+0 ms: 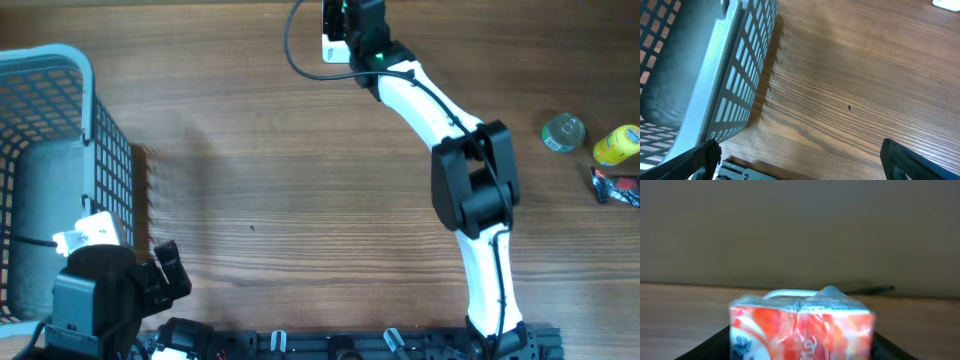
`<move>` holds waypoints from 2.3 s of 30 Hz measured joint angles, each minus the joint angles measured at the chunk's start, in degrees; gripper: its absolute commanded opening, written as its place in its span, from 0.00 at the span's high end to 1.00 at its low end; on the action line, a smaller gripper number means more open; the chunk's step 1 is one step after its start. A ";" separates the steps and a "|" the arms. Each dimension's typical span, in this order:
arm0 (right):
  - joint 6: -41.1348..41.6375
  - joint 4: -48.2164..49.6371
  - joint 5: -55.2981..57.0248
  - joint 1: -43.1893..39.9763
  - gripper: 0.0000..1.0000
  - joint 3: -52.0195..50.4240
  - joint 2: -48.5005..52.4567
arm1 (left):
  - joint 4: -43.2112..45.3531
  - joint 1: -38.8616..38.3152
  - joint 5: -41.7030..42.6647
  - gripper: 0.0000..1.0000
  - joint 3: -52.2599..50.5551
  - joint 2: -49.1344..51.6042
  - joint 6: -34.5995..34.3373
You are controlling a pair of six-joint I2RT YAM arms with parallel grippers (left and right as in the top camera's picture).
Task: Scan the item barcode
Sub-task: 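Raise the tissue pack to the scanner window, then hold the tissue pack barcode against the scanner window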
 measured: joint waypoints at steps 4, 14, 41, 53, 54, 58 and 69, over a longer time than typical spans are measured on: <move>-0.22 2.58 -1.25 -1.44 0.28 -0.11 3.43 | 0.00 0.00 0.00 0.00 0.00 0.00 0.00; -1.86 3.78 -2.01 -0.15 0.03 -0.11 3.43 | 0.00 0.00 -0.02 0.00 0.00 0.00 0.00; 89.70 -46.99 -9.68 -7.04 0.04 0.09 -5.79 | 0.00 0.00 -0.04 0.00 0.00 0.00 0.00; 87.25 -41.31 -16.35 -11.96 0.04 0.35 0.39 | -0.02 0.00 -0.33 0.00 0.00 0.00 0.00; 87.06 -41.44 -16.41 -11.96 0.08 0.46 0.42 | 0.00 0.00 -0.39 0.00 0.00 0.00 0.02; 84.30 -42.80 -16.46 -12.07 0.17 0.68 0.61 | -0.02 0.00 -0.76 0.00 0.00 0.00 0.00; 74.47 -47.45 -16.17 -12.81 0.40 0.98 0.70 | 0.00 0.00 -0.92 0.00 0.00 0.00 0.02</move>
